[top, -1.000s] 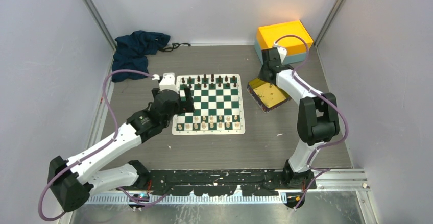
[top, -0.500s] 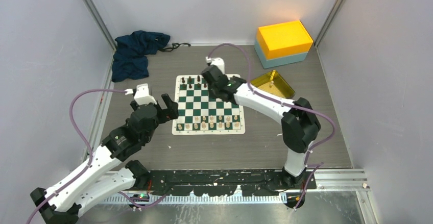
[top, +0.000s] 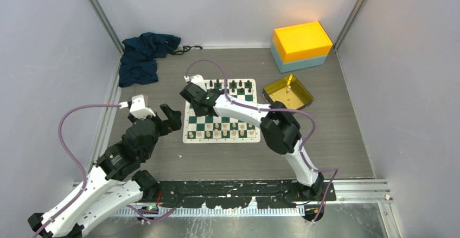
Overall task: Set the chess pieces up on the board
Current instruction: Place the chess piece on the chessboard.
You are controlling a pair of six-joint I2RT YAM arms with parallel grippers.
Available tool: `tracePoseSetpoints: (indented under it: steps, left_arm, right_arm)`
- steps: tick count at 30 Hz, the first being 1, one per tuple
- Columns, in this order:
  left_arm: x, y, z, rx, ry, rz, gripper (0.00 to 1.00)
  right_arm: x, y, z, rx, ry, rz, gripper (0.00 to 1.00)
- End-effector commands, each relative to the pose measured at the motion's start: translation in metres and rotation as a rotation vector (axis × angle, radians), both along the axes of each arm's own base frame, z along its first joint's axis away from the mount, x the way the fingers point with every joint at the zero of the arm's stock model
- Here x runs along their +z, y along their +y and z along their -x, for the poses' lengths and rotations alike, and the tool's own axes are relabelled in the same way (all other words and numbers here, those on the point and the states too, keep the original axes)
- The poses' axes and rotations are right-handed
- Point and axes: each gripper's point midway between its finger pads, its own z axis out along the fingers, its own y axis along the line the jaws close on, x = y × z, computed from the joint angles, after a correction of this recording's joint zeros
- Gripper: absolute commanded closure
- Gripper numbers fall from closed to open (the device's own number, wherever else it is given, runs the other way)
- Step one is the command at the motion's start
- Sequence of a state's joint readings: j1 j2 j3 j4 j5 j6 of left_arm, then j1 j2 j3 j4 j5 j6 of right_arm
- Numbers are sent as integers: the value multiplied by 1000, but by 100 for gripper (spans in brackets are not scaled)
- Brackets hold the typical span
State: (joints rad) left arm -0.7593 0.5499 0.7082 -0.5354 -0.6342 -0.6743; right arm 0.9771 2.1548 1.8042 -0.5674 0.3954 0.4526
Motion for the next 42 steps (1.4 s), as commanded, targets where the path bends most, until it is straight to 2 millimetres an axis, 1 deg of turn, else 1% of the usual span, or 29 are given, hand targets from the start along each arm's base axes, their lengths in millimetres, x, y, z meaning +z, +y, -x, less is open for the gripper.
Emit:
tracePoseSetpoints:
  steps: [1,6,11,16,20,25,29,36,42]
  left_arm:
    - [7,8,2,28,-27,15,1]
    - [8,9,4,27,-30,17,1]
    - [5,7,3,23,-17,13,2]
    - [4,5,2,18,-16,19,2]
    - [2,5,2,19,-12,17,2]
    - [-3,4,2,21,-4,11,2]
    - [-3,5,1,24,-4,7,2]
    - [-4,5,1,26,-2,2,2]
    - [-6,4,1,25,5,3,2]
  right_arm:
    - [12,18,1,-4,-9,-13,99]
    - [2,27,6,-5,14,2,99]
    - [-12,27,9,-9,38,24,99]
    - [-22,26,10,-5,49,33,95]
    - [-30,26,12,1,55,37,94]
    - [-36,25,11,1,56,38,91]
    - [-37,25,12,0,57,33,82]
    - [-39,25,12,2,60,31,73]
    - [-40,25,13,5,64,26,70]
